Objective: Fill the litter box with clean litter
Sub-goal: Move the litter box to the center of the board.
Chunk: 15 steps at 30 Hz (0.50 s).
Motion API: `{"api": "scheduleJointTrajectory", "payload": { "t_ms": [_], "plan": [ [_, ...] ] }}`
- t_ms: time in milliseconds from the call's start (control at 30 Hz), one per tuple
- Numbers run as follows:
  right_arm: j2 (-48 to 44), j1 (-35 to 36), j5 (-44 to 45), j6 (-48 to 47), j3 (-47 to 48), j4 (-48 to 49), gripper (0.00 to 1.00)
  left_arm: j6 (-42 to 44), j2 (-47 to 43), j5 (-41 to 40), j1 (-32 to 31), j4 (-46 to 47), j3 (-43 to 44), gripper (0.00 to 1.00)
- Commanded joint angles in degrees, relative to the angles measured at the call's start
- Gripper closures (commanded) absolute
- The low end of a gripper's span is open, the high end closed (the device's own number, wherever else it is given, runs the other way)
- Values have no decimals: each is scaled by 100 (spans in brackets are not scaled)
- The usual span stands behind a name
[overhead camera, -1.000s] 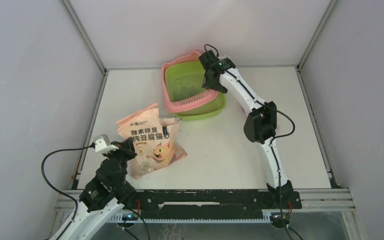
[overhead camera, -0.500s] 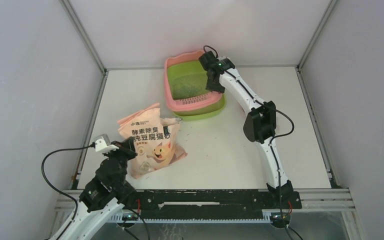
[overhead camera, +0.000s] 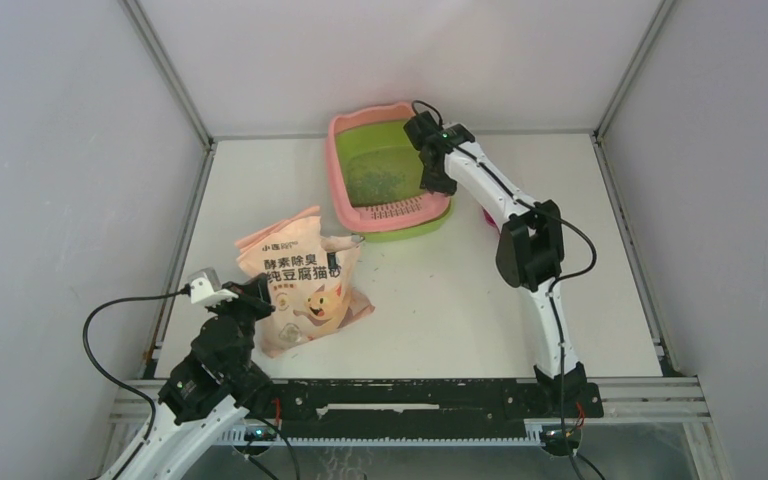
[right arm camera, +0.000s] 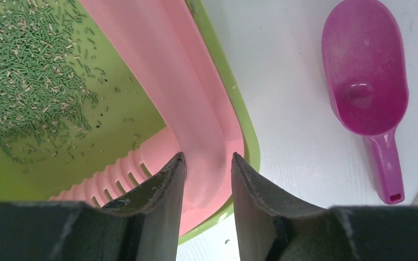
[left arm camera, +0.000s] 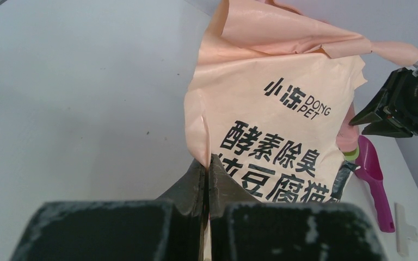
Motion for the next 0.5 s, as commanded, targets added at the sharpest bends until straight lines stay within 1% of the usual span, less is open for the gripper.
{"api": "scheduleJointTrajectory", "payload": {
  "t_ms": [0, 267, 467],
  "plan": [
    [-591, -36, 173, -86, -113, 127, 56, -2, -846, 124, 14, 450, 467, 100],
    [-720, -10, 196, -113, -319, 132, 57, -41, -827, 162, 17, 466, 446, 100],
    [-1027, -34, 241, -47, -1021, 356, 58, -24, -824, 164, 15, 476, 449, 100]
  ]
}}
